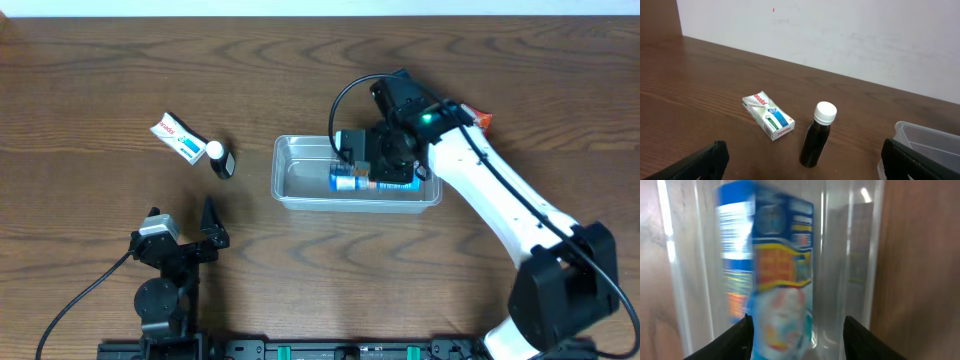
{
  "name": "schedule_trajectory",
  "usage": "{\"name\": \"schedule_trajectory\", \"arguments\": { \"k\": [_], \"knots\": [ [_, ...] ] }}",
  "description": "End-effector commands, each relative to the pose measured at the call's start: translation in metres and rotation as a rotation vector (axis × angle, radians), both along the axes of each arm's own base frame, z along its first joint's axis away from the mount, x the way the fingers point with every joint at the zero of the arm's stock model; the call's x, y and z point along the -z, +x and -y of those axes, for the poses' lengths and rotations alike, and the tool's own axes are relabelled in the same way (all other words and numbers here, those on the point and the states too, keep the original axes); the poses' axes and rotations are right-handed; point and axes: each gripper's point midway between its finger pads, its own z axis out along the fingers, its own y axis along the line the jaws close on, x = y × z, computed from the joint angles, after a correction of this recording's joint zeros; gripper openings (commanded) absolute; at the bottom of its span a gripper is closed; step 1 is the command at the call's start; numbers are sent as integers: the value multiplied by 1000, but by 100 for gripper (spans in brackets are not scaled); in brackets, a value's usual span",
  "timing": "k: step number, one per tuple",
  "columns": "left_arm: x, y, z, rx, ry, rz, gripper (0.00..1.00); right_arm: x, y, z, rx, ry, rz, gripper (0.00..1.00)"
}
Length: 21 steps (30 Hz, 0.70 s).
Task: Pack container
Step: 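Lower the blue box into the container and lay it flat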
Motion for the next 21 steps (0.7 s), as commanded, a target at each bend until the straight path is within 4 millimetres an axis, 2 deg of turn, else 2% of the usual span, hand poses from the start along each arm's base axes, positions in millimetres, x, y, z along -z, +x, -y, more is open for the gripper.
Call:
{"name": "schedule_trajectory", "arguments": {
  "k": [1,5,8,10,13,17,21],
  "knots": [
    [16,-1,-2,-8,5,-49,98,-15,-3,-6,6,35,8,54],
    [16,-1,-2,-8,5,-49,98,-13,-10,-7,0,43,-25,51],
    [16,-1,-2,-8,5,-49,98,-15,-15,-16,-18,91,-49,52],
    [16,-1,-2,-8,5,-49,98,-18,-21,-25,-38,148,-81,65],
    [16,-1,-2,-8,5,-49,98,-24,-32,-41,-72,248,-136,76],
    [16,-1,-2,-8,5,-49,98,-37,-48,-62,-62,395,-244,99],
    [16,-1,-2,-8,5,-49,98,-52,-60,-78,-51,520,-344,99]
  ]
}}
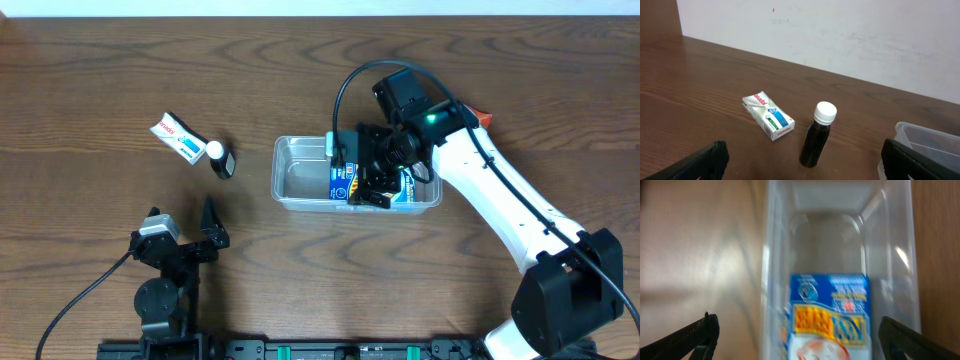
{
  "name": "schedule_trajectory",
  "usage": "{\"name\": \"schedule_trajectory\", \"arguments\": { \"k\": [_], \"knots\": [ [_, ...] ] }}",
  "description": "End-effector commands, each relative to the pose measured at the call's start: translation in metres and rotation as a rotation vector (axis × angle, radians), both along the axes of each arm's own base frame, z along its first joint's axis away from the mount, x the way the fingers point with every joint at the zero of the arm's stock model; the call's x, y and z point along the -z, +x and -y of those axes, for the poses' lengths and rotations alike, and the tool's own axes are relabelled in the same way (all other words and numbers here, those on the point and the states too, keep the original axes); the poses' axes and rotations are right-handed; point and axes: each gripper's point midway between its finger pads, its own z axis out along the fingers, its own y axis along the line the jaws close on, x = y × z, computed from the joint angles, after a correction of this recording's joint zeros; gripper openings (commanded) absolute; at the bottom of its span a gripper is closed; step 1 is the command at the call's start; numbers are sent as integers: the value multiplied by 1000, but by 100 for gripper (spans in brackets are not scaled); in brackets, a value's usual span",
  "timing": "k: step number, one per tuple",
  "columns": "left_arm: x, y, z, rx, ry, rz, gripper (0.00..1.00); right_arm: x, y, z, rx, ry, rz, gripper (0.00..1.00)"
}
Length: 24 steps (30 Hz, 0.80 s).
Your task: Pack container
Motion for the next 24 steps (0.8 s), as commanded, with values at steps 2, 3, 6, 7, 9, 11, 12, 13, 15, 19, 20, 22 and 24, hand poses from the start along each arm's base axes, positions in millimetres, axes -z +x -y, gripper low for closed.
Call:
{"name": "schedule_trajectory", "arguments": {
  "k": [2,3,6,7,9,11,12,13,15,19,20,22,24],
  "knots": [
    [16,-1,-2,-8,5,-49,98,-34,-24,-32,-36,232,-141,99],
    [16,-1,-2,-8,5,-49,98,-38,-26,-36,-48,262,-152,99],
    [16,-1,-2,-8,5,-49,98,-49,-21,-45,-16,325,-180,92],
    [16,-1,-2,-8,5,-49,98,-51,-16,-48,29,336,-197,79],
    [16,-1,-2,-8,5,-49,98,-56,-3,-54,127,350,-223,53],
    [16,-1,-2,-8,5,-49,98,-59,12,-58,243,359,-250,23],
    [16,-1,-2,-8,5,-49,98,-60,19,-59,303,362,-261,14],
    [16,-1,-2,-8,5,-49,98,-61,27,-62,369,362,-270,6],
    [16,-1,-2,-8,5,-49,98,-57,41,-64,506,339,-260,1],
    [16,-1,-2,-8,5,-49,98,-39,63,-62,788,241,-170,1],
    [16,-1,-2,-8,5,-49,98,-34,65,-63,848,218,-153,1],
    [15,-1,-2,-8,5,-48,98,-23,65,-66,935,180,-127,1],
    [16,-1,-2,-8,5,-49,98,-12,64,-68,1019,142,-98,1]
  ]
}}
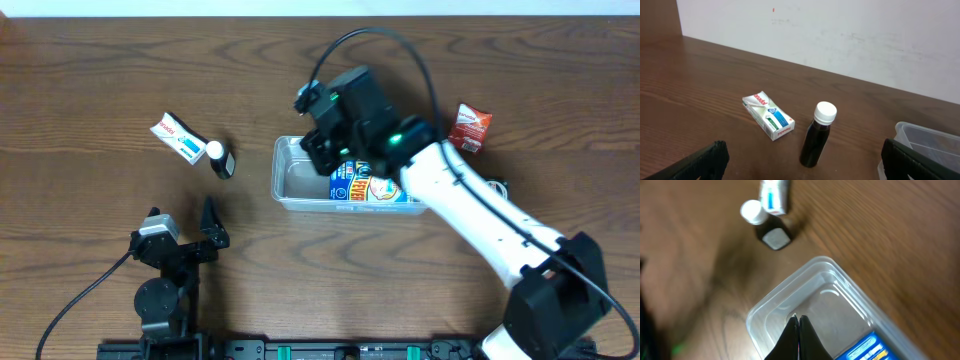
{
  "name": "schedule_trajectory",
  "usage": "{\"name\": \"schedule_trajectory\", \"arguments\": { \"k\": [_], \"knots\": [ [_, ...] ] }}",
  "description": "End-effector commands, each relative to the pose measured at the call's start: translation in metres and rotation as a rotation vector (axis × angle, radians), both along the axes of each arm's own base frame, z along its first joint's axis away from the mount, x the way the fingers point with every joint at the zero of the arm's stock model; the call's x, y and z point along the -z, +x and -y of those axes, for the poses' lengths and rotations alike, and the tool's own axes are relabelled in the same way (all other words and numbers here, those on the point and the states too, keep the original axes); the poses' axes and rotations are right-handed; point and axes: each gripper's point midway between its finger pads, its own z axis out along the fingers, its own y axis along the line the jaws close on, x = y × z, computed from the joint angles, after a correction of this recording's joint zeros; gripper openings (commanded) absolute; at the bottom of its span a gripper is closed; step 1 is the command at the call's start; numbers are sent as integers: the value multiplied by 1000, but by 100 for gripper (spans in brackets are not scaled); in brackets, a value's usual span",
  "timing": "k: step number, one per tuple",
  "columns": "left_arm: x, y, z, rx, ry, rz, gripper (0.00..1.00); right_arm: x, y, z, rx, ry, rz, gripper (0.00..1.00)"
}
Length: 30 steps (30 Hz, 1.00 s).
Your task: Pack container
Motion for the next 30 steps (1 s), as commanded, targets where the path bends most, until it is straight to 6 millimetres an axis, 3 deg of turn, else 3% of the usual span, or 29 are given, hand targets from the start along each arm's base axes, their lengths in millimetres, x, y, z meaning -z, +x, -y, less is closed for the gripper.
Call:
{"name": "schedule_trajectory", "arguments": {
  "k": [1,16,22,30],
  "knots": [
    [16,-1,-2,-8,5,-49,98,24,16,9,311,-110,-6,1],
    [16,-1,-2,-8,5,-49,98,114,19,21,465,-256,-151,1],
    [16,-1,-2,-8,5,-49,98,119,18,22,471,-265,-163,1],
    [16,-1,-2,-8,5,-49,98,127,13,42,457,-266,-289,1]
  ]
}}
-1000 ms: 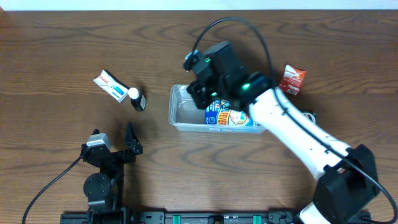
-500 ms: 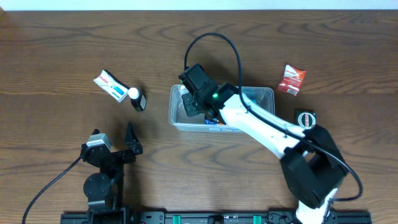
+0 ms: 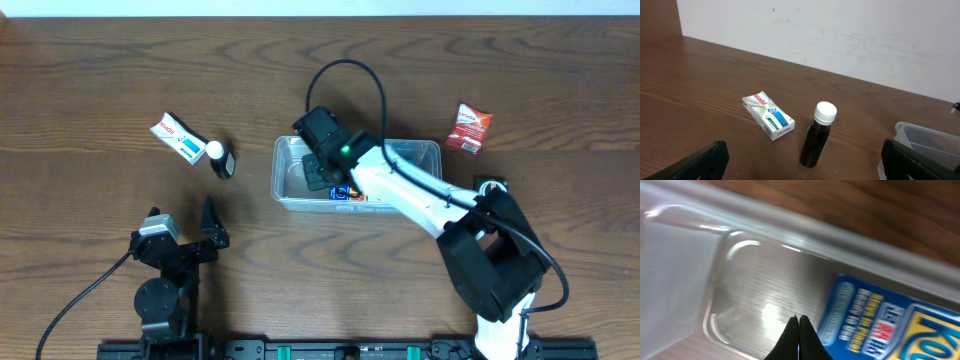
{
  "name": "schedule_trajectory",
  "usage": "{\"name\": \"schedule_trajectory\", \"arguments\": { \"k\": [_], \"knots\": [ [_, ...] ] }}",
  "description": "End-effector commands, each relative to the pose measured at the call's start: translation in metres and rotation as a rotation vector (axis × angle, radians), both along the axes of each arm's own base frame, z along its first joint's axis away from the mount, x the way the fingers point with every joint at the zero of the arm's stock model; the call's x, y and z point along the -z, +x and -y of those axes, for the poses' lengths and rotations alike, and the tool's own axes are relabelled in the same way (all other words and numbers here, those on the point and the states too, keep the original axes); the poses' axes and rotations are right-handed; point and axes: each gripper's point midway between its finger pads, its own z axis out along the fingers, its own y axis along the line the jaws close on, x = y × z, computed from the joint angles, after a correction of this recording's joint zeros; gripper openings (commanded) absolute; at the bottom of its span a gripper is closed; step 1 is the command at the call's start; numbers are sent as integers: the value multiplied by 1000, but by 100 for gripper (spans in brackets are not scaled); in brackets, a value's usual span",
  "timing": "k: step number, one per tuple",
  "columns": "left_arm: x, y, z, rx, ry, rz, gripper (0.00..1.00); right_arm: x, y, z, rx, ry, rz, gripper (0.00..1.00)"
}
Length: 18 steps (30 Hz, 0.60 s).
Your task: Pack container
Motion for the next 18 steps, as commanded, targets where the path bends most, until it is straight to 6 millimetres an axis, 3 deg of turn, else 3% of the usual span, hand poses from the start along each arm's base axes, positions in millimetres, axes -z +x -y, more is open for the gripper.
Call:
{"name": "schedule_trajectory", "arguments": {
  "k": [1,7,13,18],
  "knots": [
    [16,-1,-2,-8,5,-49,98,-2,5,7,3,52,-50,1],
    [16,-1,-2,-8,5,-49,98,-2,4,11,-63,81,-86,1],
    [16,-1,-2,-8,5,-49,98,-5,-9,-15,-237,82,-39,1],
    [16,-1,-2,-8,5,-49,98,-6,-10,-20,-313,66,-10,1]
  ]
}}
